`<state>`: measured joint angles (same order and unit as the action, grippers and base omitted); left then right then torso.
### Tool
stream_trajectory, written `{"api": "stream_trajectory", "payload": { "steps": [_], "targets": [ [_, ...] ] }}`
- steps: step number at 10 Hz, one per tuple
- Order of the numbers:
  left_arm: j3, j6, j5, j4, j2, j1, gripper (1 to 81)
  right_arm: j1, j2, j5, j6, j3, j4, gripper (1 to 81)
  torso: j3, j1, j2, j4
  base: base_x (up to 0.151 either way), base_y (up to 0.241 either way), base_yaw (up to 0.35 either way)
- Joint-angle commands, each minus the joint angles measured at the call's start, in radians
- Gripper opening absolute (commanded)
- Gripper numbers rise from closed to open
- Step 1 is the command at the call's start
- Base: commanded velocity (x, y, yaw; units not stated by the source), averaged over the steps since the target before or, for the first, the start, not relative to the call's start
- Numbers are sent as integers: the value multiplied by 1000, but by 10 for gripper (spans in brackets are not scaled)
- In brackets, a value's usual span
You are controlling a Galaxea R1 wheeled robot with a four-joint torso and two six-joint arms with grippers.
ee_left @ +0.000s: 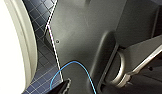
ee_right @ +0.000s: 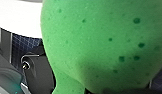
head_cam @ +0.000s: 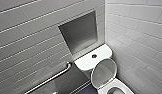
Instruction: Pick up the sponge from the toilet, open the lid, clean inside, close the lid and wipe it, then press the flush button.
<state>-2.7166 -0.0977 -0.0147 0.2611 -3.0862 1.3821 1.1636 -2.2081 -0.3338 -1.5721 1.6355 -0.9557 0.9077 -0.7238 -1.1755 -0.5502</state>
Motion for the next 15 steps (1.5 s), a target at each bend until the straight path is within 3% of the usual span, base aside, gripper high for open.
{"api": "stream_trajectory", "payload": {
  "steps": [1, 3, 6, 9, 11, 12, 13, 14, 15],
  "targets": [
    [-9, 9, -71, 4, 21, -37, 811, 58, -66, -22, -5, 103, -37, 10, 0, 0, 0, 0, 0, 0, 0],
    [-11, 9, -73, 4, 23, -48, 811, 123, -136, 50, 16, 225, -50, 10, 0, 0, 0, 0, 0, 0, 0],
    [-11, 9, -71, 3, 35, -51, 811, 201, -260, 183, 52, 458, -150, 10, 0, 0, 0, 0, 0, 0, 0],
    [-6, 6, -70, -5, 32, -51, 811, 288, -342, 380, 60, 640, -245, 10, 0, 0, 0, 0, 0, 0, 0],
    [-5, 1, -71, -6, 29, -61, 811, 344, -411, 398, 66, 756, -244, 10, 0, 0, 0, 0, 0, 0, 0],
    [-6, -2, -71, -11, 35, -64, 811, 373, -451, 429, 127, 814, -200, 10, 0, 0, 0, 0, 0, 0, 0],
    [-5, -4, -73, -13, 38, -70, 811, 393, -478, 453, 236, 857, -93, 10, 0, 0, 0, 0, 0, 0, 0],
    [1, -4, -73, -17, 42, -71, 811, 405, -506, 467, 448, 895, 120, 10, 0, 0, 0, 0, 0, 0, 0],
    [21, -4, -71, -26, 50, -71, 811, 419, -528, 449, 663, 890, 281, 10, 0, 0, 0, 0, 0, 0, 0]
  ]
}}
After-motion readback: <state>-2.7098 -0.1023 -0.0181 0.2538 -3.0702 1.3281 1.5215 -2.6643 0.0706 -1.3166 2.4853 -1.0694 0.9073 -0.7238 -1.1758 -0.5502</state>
